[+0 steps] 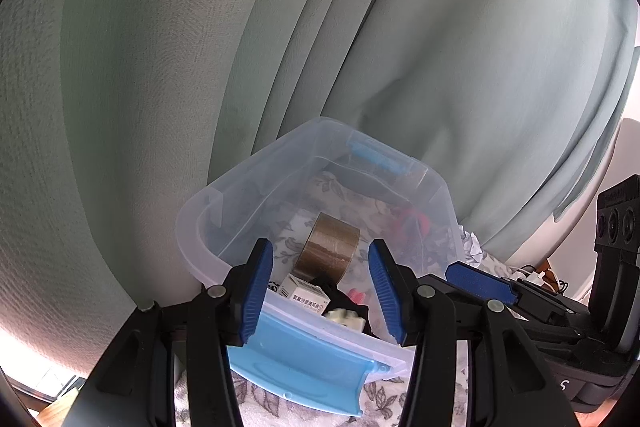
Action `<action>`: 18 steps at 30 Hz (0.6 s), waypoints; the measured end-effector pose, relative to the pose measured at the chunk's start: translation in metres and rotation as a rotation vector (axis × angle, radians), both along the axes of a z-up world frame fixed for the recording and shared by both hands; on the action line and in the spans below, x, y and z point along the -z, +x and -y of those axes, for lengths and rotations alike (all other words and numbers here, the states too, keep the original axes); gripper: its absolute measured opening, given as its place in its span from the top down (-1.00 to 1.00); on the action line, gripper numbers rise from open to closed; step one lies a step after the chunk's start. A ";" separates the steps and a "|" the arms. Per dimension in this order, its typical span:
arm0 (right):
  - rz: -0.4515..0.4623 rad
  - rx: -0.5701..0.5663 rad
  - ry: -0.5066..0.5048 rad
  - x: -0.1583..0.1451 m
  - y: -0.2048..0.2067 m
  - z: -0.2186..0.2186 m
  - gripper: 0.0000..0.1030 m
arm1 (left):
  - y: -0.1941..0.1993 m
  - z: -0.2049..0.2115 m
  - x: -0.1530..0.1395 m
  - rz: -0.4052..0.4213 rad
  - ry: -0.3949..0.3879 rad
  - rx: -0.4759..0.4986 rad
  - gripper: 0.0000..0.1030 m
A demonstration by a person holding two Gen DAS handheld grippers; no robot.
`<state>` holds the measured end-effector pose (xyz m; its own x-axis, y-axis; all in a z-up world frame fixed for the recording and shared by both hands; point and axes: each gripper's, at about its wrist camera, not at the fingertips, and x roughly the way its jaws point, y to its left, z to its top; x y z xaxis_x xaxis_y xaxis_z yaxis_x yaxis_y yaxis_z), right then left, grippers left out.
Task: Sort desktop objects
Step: 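Open both tools to drop the claw clip and ear-drop box into the bin, then move both open tools back over the cluttered table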
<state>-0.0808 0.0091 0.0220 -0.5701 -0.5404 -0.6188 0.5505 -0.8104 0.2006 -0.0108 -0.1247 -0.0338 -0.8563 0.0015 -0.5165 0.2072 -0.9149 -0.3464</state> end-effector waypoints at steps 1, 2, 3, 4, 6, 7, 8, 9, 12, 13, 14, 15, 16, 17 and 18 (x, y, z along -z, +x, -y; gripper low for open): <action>0.000 0.000 0.001 0.002 -0.003 0.001 -0.12 | -0.002 0.002 0.003 0.000 0.001 0.010 0.01; 0.000 0.000 0.000 0.003 -0.005 0.001 -0.12 | -0.004 0.004 -0.001 0.000 0.001 0.018 0.01; 0.000 0.000 0.000 0.003 -0.005 0.001 -0.13 | -0.006 0.007 -0.005 -0.001 0.001 0.025 0.01; -0.001 -0.001 0.000 0.004 -0.005 0.001 -0.14 | -0.008 0.008 -0.006 0.000 0.001 0.029 0.01; -0.001 -0.001 0.000 0.007 -0.010 0.001 -0.16 | -0.013 0.013 -0.013 -0.001 0.001 0.049 0.01; -0.001 -0.001 0.000 0.009 -0.013 0.002 -0.17 | -0.012 0.015 -0.016 -0.001 0.001 0.056 0.01; -0.001 -0.002 0.000 0.011 -0.017 0.002 -0.17 | -0.008 0.015 -0.018 0.000 0.000 0.056 0.01; -0.001 -0.002 0.000 0.011 -0.017 0.002 -0.18 | -0.007 0.015 -0.019 0.001 0.000 0.055 0.01; 0.000 -0.003 -0.005 0.009 -0.016 0.000 -0.20 | -0.001 0.016 -0.021 0.003 -0.003 0.053 0.00; 0.001 -0.003 -0.007 0.010 -0.016 0.000 -0.21 | 0.000 0.016 -0.022 0.003 -0.004 0.052 0.00; 0.001 -0.004 -0.010 0.011 -0.019 0.001 -0.21 | 0.000 0.016 -0.022 0.003 -0.006 0.051 0.00; 0.001 -0.004 -0.013 0.012 -0.022 0.001 -0.22 | 0.001 0.015 -0.023 0.003 -0.009 0.049 0.00; -0.001 -0.003 -0.015 0.011 -0.020 0.000 -0.22 | 0.002 0.015 -0.023 0.002 -0.012 0.047 0.00; -0.002 -0.003 -0.016 0.012 -0.024 0.000 -0.23 | 0.003 0.014 -0.024 0.002 -0.015 0.044 0.00; -0.005 -0.001 -0.018 0.012 -0.022 -0.001 -0.23 | 0.004 0.013 -0.024 0.003 -0.018 0.042 0.00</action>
